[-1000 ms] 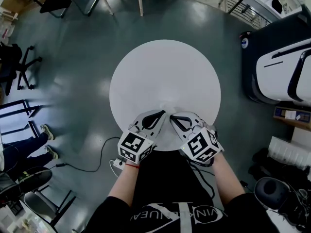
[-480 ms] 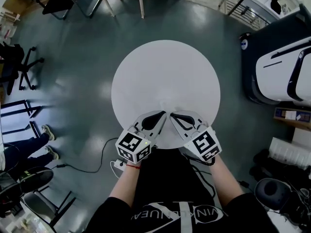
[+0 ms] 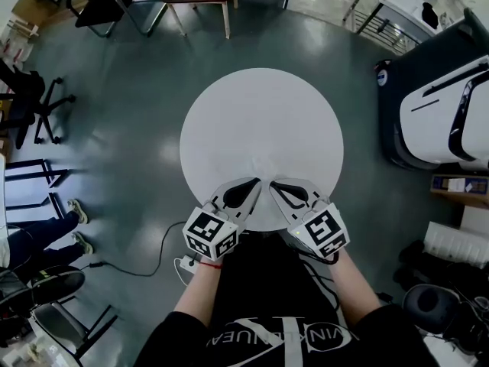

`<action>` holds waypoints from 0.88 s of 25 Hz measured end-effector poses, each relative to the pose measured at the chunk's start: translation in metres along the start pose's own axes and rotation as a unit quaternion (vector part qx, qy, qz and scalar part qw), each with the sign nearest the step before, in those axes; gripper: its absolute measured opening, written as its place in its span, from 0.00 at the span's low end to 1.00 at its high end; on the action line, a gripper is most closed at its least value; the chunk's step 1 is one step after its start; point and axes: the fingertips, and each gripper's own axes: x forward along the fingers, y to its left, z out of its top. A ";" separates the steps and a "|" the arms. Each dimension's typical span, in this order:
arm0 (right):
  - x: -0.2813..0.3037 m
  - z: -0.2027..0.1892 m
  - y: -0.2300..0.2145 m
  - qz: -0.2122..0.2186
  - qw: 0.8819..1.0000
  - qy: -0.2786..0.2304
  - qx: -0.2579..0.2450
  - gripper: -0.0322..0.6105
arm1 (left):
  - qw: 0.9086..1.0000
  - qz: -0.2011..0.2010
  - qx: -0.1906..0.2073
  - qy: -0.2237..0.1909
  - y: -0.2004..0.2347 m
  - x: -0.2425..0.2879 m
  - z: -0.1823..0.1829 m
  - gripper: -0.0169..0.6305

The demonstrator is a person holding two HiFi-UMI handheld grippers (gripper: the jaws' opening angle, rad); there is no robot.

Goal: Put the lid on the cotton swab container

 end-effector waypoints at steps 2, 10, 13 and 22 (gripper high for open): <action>-0.006 0.001 0.003 -0.002 1.000 -0.003 0.000 0.05 | 1.000 0.001 0.004 -0.002 -0.006 -0.004 0.001 0.04; -0.032 0.010 0.017 -0.008 1.000 -0.018 -0.001 0.05 | 1.000 0.003 0.013 -0.009 -0.030 -0.024 0.005 0.04; -0.041 0.014 0.021 -0.010 1.000 -0.023 -0.004 0.05 | 1.000 0.001 0.020 -0.012 -0.039 -0.028 0.010 0.04; -0.068 0.028 0.032 -0.014 0.999 -0.047 -0.004 0.05 | 0.999 -0.006 0.038 -0.022 -0.065 -0.037 0.025 0.04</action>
